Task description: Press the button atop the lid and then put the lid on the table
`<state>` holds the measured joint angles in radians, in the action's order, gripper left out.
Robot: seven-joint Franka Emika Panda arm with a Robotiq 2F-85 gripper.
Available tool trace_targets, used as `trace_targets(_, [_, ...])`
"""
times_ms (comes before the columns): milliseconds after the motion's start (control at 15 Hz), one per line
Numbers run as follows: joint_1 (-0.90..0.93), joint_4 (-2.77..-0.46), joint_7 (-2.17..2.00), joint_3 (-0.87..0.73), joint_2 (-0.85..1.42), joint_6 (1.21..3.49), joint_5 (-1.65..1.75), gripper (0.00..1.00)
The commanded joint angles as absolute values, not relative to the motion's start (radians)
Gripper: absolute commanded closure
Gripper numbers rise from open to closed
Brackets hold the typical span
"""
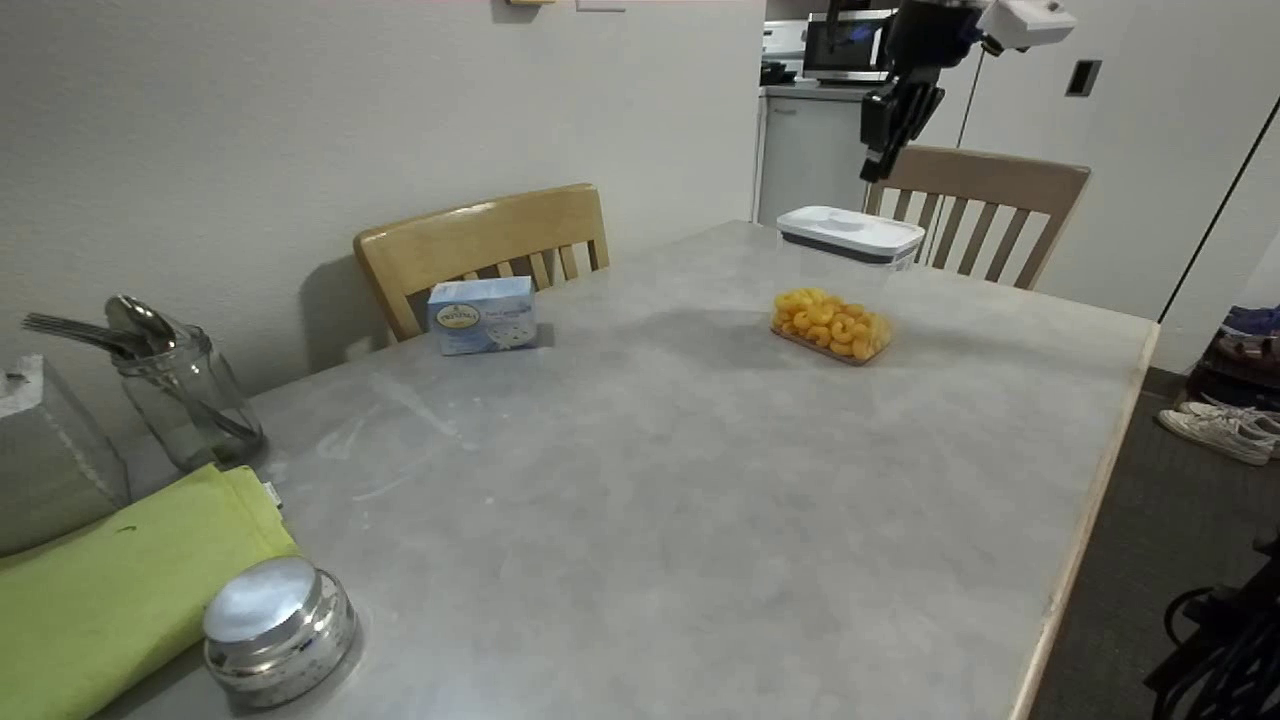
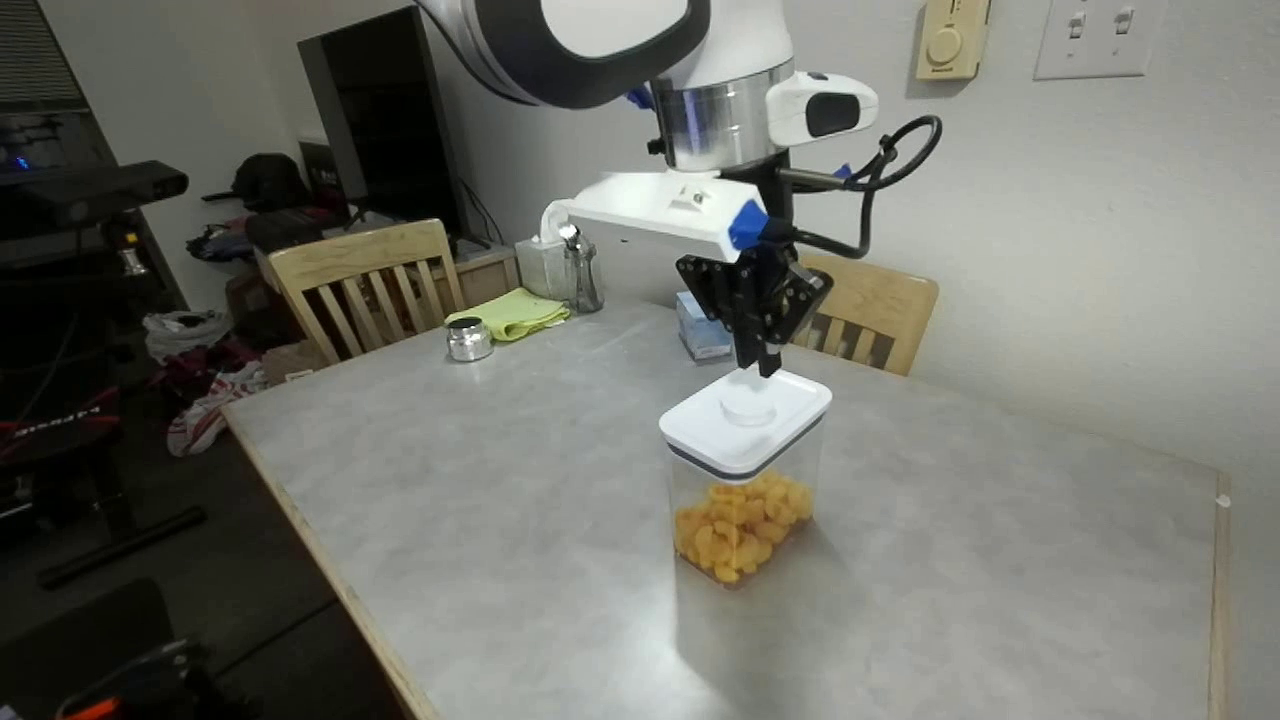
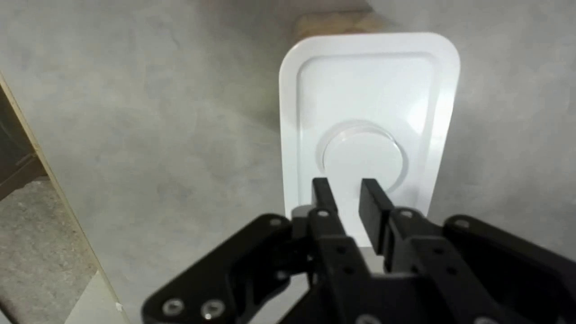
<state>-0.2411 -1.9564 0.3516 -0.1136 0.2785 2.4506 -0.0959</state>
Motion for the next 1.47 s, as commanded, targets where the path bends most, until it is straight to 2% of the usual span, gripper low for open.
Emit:
trace_targets(0, [-0.246, -1.974, 0.328, -0.124, 0.293, 2.450, -0.084, 0.45])
trace_targets(333, [-0.249, -1.967, 0.325, -0.115, 0.322, 2.449, -0.100, 0.09])
trace_targets(467, [-0.249, -1.963, 0.328, -0.111, 0.331, 2.448, -0.101, 0.00])
trace_targets(867, [-0.256, -1.933, 0.359, -0.089, 0.362, 2.438, -0.115, 0.01])
trace_targets(933, [-0.258, -1.925, 0.364, -0.086, 0.369, 2.437, -0.117, 0.05])
trace_targets(1067, [-0.261, -1.905, 0.375, -0.080, 0.385, 2.433, -0.120, 0.20])
trace_targets(1200, [-0.265, -1.883, 0.389, -0.074, 0.403, 2.428, -0.122, 0.19])
trace_targets(1267, [-0.267, -1.869, 0.392, -0.072, 0.414, 2.426, -0.123, 0.21])
trace_targets(1400, [-0.272, -1.845, 0.403, -0.066, 0.436, 2.424, -0.126, 0.13])
